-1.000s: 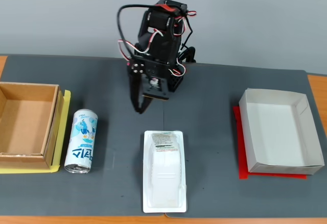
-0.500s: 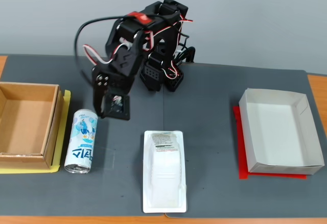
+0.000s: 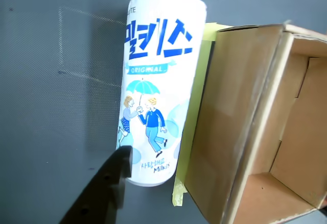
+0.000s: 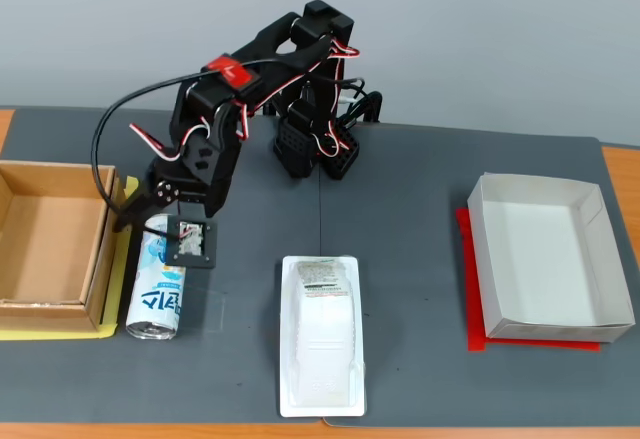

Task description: Pick the can and put it in the brown box

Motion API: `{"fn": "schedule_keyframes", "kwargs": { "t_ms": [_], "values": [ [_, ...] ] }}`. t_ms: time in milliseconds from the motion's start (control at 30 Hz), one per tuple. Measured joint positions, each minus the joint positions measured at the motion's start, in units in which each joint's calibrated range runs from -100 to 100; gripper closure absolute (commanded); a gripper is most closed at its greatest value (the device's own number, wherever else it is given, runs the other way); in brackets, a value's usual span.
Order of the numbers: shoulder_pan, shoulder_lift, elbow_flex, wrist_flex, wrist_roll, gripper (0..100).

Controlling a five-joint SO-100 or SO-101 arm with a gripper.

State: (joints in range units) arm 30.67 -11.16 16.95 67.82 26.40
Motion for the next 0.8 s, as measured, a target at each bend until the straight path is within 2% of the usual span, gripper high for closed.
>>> {"fn": "schedule_keyframes", "kwargs": {
  "t_ms": [200,467,800],
  "values": [
    [0.0,3.5,0.0,-0.1,-0.2,51],
    [-0.1,9.5,-2.9,-0.8,-3.6,51],
    [-0.1,15.1,-4.5,-0.8,-4.1,51]
  ]
}}
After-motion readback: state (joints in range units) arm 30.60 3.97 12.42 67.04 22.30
